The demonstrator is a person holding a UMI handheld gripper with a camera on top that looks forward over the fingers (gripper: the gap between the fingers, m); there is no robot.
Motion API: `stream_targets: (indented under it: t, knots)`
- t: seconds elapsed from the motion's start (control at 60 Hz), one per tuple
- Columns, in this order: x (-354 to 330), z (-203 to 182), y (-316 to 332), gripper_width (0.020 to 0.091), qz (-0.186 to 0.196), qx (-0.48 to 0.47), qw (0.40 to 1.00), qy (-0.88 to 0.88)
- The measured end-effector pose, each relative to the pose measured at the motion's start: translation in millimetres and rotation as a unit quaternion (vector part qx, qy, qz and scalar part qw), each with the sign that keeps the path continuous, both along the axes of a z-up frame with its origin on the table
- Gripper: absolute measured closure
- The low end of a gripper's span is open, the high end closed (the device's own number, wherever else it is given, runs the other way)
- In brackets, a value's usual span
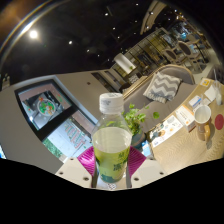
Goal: Pour water
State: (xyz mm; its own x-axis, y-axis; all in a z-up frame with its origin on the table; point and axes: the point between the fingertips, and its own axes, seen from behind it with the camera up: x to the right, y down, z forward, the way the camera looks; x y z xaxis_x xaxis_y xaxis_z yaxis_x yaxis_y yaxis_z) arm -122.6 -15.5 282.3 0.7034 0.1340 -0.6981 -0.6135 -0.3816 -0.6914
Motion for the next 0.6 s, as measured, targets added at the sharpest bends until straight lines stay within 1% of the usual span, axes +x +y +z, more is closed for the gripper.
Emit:
stream_targets:
  t: [0.05, 0.067, 0.183, 0.333, 0.45, 0.55, 0.6]
  knots:
    - [11.9, 23.8, 2.1, 0.0718, -0.002, -0.004, 0.998, 0.064]
    - [18.5, 20.2, 9.6, 0.0718, -0.004, -0.003, 0.996, 0.085]
    - [63.1, 29.8, 28.9, 0.0720, -0.015, -0.028, 0.968, 0.248]
    - [112.5, 1.8, 58.1, 0.0720, -0.034, -0.076, 0.901, 0.425]
    - [141.5, -32.4, 73.5, 0.0721, -0.054, -0.110, 0.851, 0.511]
    - [161.8, -50.6, 79.6, 0.0722, -0.067, -0.127, 0.794, 0.591]
    - [161.6, -63.4, 88.6, 0.0723, -0.075, -0.135, 0.789, 0.594]
